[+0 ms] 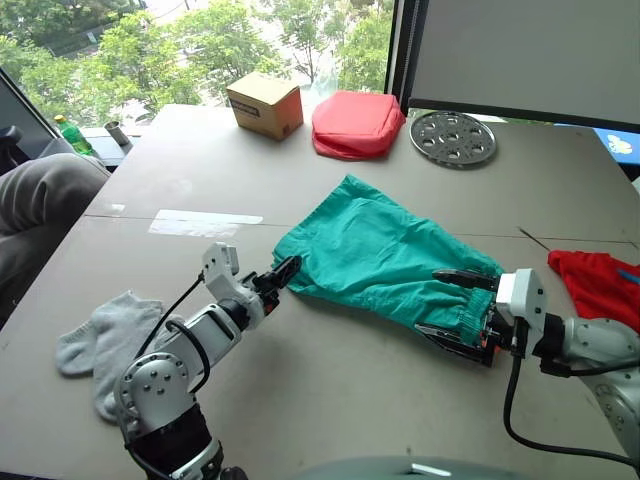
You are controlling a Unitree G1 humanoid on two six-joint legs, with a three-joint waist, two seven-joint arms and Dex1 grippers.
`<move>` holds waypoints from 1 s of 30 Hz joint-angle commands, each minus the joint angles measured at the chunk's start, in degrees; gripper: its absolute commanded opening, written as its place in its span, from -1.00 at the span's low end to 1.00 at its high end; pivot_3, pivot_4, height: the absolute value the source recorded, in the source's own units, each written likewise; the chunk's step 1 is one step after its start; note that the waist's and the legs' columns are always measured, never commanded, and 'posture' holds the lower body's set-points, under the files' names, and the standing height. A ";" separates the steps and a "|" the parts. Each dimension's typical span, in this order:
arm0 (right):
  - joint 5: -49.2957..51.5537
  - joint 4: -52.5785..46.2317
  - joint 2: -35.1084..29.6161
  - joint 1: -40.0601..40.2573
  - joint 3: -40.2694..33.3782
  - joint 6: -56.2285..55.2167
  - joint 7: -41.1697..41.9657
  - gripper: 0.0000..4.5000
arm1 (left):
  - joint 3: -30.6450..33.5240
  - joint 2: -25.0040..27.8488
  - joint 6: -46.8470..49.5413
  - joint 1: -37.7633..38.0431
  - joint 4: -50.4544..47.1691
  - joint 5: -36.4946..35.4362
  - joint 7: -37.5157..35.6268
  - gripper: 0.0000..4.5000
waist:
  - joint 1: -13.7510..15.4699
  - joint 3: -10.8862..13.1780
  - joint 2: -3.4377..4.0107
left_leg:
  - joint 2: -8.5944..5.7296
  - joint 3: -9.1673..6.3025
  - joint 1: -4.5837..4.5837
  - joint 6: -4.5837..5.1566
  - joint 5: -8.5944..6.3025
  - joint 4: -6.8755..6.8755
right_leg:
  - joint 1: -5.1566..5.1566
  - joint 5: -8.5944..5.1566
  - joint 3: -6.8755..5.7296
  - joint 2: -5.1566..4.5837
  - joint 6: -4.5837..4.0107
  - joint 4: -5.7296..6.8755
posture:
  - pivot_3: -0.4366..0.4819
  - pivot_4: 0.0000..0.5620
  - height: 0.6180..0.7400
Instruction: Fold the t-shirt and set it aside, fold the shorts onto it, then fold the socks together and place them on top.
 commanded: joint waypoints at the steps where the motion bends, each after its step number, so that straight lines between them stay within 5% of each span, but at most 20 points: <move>1: 0.40 -3.36 0.10 0.26 -1.21 -0.35 -1.49 0.89 | -0.39 -0.74 -1.67 -2.60 4.45 0.86 3.42 0.73 | -0.09 -0.01 0.01 | 0.00 0.00 0.01 -0.01 0.00 0.00 | 0.00 0.00 0.00 -0.01 0.01 0.00 | -0.05 -0.47 0.98; 9: 0.57 -5.05 -0.29 0.40 -1.22 0.71 -3.43 0.89 | -4.35 -1.79 -7.23 -7.93 14.50 3.29 0.38 0.73 | 0.57 -0.15 0.22 | -0.01 -0.01 0.01 -0.02 0.01 -0.04 | 0.00 0.00 -0.05 0.02 0.00 0.02 | -0.05 -0.47 0.98; 12: 0.73 -5.78 -0.41 0.59 -1.57 1.31 -4.06 1.00 | -5.75 -1.39 -10.08 -9.78 17.38 5.87 -0.39 0.40 | 0.95 -0.16 0.24 | -0.03 -0.01 0.00 -0.01 0.01 -0.04 | 0.00 0.00 -0.06 0.01 0.00 0.01 | -0.05 -0.47 0.98; 19: 0.67 -6.69 -0.72 1.54 -2.56 1.94 -5.08 1.00 | -4.57 -1.06 -15.11 -10.45 16.43 8.63 0.49 -0.99 | 1.12 -0.11 0.15 | -0.01 -0.01 -0.10 0.00 0.00 -0.04 | -0.08 0.00 -0.06 -0.02 0.00 -0.05 | -0.05 -0.47 0.98; 30: -0.83 -3.63 -0.38 -0.74 -1.67 1.09 -4.97 1.00 | 4.16 4.66 -24.23 -14.47 20.18 8.34 1.45 -0.99 | 0.01 0.10 -0.19 | 0.02 -0.01 -0.20 0.02 -0.02 -0.13 | -0.13 0.00 -0.13 0.02 0.00 -0.08 | -0.05 -0.47 0.98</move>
